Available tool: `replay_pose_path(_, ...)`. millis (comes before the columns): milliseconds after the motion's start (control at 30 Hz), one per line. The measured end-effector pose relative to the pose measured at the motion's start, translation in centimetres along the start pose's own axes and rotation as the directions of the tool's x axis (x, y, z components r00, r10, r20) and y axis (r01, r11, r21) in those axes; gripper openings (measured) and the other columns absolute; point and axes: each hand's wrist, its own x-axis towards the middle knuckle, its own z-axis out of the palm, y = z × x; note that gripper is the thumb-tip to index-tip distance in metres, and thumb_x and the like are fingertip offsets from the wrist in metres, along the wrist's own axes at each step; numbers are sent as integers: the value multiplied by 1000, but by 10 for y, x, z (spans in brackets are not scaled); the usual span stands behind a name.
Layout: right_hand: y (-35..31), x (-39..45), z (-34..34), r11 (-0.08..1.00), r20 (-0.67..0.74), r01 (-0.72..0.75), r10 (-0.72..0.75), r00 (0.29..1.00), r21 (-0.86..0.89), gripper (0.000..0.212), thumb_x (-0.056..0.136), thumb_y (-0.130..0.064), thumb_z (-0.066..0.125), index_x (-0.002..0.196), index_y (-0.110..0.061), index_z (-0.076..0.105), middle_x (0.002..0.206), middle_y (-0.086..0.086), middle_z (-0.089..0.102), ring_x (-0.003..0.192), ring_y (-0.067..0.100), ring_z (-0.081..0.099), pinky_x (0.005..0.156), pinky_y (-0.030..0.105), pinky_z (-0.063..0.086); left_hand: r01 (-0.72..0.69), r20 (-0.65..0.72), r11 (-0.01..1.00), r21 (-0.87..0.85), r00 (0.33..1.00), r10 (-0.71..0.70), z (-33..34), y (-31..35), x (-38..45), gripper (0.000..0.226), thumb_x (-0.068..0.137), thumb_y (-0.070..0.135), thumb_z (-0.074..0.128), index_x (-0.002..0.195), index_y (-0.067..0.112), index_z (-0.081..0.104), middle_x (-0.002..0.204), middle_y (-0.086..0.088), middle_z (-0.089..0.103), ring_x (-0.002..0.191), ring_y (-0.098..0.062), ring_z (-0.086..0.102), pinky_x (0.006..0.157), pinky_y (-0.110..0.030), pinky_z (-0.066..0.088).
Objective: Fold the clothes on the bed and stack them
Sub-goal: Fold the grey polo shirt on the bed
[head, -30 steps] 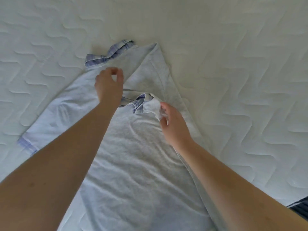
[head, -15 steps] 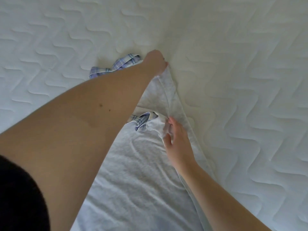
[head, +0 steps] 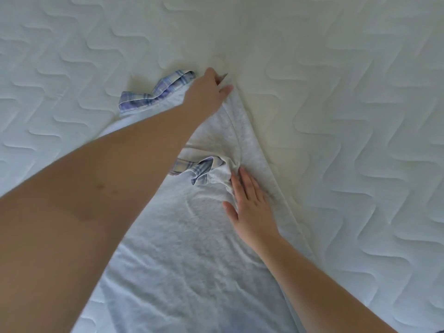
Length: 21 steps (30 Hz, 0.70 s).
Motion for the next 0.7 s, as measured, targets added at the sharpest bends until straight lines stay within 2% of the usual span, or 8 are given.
replay_pose_path(100, -11, 2, -2, 997, -236, -53, 38, 971, -58, 58, 82, -25, 67, 136, -13, 49, 135, 10, 52, 120, 30, 52, 101, 38, 39, 2, -14, 998, 55, 1000, -1, -16, -35, -33, 52, 92, 50, 58, 126, 13, 48, 108, -2, 61, 99, -22, 57, 80, -33, 42)
replay_pose_path(200, -22, 8, 0, 994, -359, 19, -56, 932, -106, 37, 73, -21, 75, 107, -14, 62, 103, 7, 58, 92, 29, 56, 80, 35, 36, 136, 4, 988, 79, 991, -137, -28, -74, -72, 49, 89, 60, 55, 114, 18, 55, 96, 6, 61, 88, -15, 55, 75, -30, 39)
replay_pose_path(267, -31, 13, 3, 986, -339, 89, -134, 931, -144, 29, 75, -25, 75, 100, -14, 63, 93, 5, 57, 83, 28, 56, 75, 35, 36, 213, 60, 974, 83, 974, -218, -33, -95, -93, 46, 88, 63, 54, 98, 19, 60, 86, 6, 62, 83, -15, 57, 71, -29, 42)
replay_pose_path(333, -44, 18, 8, 989, -278, 36, -75, 958, -143, 34, 82, -38, 70, 105, -14, 63, 94, 5, 59, 86, 28, 57, 76, 37, 40, 270, 133, 959, 83, 951, -279, -37, -107, -110, 44, 88, 61, 56, 85, 18, 60, 75, 4, 60, 78, -17, 56, 64, -29, 40)
replay_pose_path(433, -66, 31, 16, 974, -175, -130, 98, 980, -186, 45, 86, -48, 59, 118, -17, 56, 108, 5, 57, 98, 27, 54, 80, 37, 39, 296, 177, 949, 107, 934, -311, -37, -112, -123, 39, 92, 48, 60, 94, 10, 68, 88, -5, 66, 84, -23, 60, 69, -32, 46)
replay_pose_path(500, -73, 40, 18, 958, -167, -172, 135, 977, -230, 37, 91, -43, 52, 119, -18, 54, 111, 5, 55, 100, 27, 53, 81, 37, 36, 350, 142, 936, -47, 930, -340, -36, -113, -126, 32, 94, 37, 61, 101, 7, 67, 95, -8, 66, 87, -25, 63, 76, -34, 54)
replay_pose_path(567, -75, 46, 14, 951, -191, -156, 106, 976, -268, 24, 94, -33, 52, 112, -19, 58, 106, 5, 58, 96, 28, 54, 79, 38, 36, 444, 154, 846, -297, 896, -416, -36, -113, -127, 24, 95, 27, 63, 98, 3, 62, 94, -10, 61, 77, -25, 65, 64, -32, 60)
replay_pose_path(700, -65, 35, -1, 917, -342, -33, -115, 933, -397, 8, 91, -29, 66, 89, -21, 67, 85, 1, 62, 78, 26, 57, 67, 36, 40, 449, 121, 803, -391, 890, -439, -33, -114, -128, 14, 98, 19, 58, 91, 7, 61, 87, -7, 59, 82, -27, 66, 58, -30, 58)
